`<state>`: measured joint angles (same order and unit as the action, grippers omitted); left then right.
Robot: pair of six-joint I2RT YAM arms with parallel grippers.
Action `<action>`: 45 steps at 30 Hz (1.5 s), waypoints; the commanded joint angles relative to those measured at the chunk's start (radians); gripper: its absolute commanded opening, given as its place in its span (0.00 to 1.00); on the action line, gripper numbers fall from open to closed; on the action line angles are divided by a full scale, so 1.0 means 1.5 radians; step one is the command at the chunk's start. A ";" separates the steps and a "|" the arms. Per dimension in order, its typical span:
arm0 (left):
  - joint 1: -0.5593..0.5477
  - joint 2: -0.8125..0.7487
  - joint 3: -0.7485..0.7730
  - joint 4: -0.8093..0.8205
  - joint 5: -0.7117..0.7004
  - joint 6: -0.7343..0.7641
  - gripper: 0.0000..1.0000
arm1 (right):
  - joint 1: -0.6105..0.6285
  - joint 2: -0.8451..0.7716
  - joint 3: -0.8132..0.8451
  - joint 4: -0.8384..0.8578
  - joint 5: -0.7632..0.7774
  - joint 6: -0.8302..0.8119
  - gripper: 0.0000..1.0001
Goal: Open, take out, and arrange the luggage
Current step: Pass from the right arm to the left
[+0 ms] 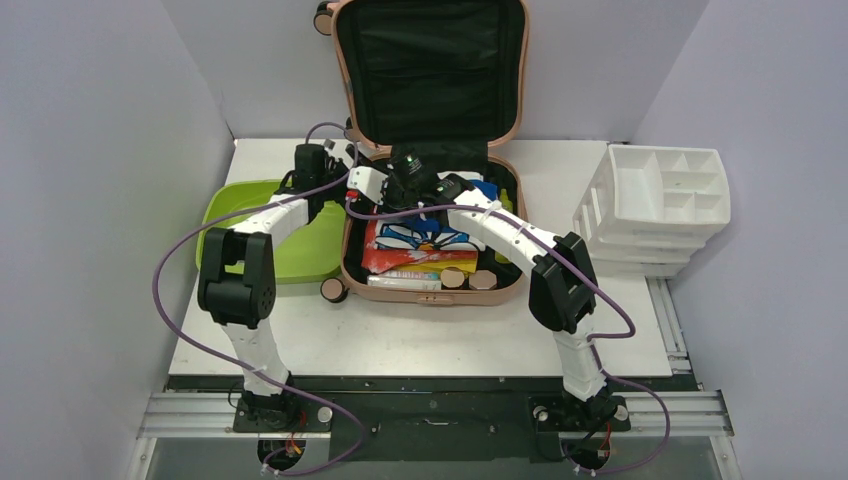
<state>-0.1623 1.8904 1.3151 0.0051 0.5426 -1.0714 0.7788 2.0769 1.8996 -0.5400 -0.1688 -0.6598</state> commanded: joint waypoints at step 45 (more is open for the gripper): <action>-0.036 0.117 -0.003 -0.040 0.013 0.083 0.70 | -0.077 -0.265 -0.066 -0.144 -0.182 0.072 0.78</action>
<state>-0.1822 1.9621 1.3655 0.0002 0.6300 -1.0142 0.7338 1.8462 1.8385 -0.7433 -0.3775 -0.5812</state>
